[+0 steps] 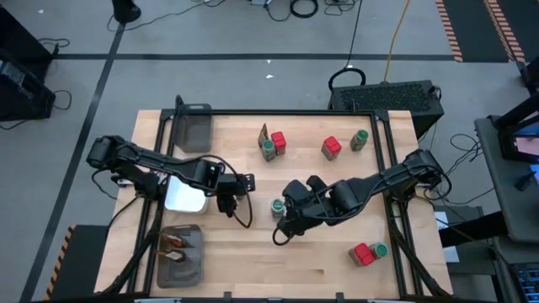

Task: Sort spices by type
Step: Put the orange seasoning bag into the bottom black bin

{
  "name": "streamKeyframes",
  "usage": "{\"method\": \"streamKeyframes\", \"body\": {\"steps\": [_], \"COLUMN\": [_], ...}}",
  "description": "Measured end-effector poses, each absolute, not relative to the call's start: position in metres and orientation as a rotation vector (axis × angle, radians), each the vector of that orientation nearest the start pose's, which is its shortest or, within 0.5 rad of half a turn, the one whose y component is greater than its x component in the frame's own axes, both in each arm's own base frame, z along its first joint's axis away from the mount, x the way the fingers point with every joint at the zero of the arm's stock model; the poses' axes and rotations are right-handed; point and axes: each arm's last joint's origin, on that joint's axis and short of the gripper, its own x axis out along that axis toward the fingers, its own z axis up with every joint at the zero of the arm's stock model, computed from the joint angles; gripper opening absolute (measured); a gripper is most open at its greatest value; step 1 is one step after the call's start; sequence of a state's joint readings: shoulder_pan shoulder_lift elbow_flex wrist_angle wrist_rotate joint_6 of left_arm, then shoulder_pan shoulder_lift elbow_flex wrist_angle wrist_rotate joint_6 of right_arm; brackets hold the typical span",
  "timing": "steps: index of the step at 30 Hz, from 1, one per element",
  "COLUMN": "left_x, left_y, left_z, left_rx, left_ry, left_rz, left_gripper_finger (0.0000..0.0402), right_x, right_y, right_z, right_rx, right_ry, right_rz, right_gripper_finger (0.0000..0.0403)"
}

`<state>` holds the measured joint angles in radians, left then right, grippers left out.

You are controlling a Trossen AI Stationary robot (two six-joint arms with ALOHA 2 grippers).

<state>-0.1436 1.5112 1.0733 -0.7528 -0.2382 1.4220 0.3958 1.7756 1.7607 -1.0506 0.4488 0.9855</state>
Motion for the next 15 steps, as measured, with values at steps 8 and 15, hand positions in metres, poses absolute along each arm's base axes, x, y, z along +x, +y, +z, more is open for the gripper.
{"method": "streamKeyframes", "body": {"steps": [8, 15], "left_x": [0.2889, 0.2866], "left_y": [-0.0349, -0.0342], "left_z": [0.2200, 0.2193], "left_rx": [1.458, 1.462], "left_ry": [1.071, 1.101], "left_rz": [-0.800, -0.808], "left_gripper_finger": [0.0109, 0.0012], "right_x": [0.3415, 0.3386], "right_y": [0.1287, 0.1267], "right_z": [0.3360, 0.3343], "right_rx": [0.443, 0.397], "right_ry": [0.842, 0.858], "right_rz": [-0.494, -0.526], "right_gripper_finger": [0.0000, 0.0000]}}
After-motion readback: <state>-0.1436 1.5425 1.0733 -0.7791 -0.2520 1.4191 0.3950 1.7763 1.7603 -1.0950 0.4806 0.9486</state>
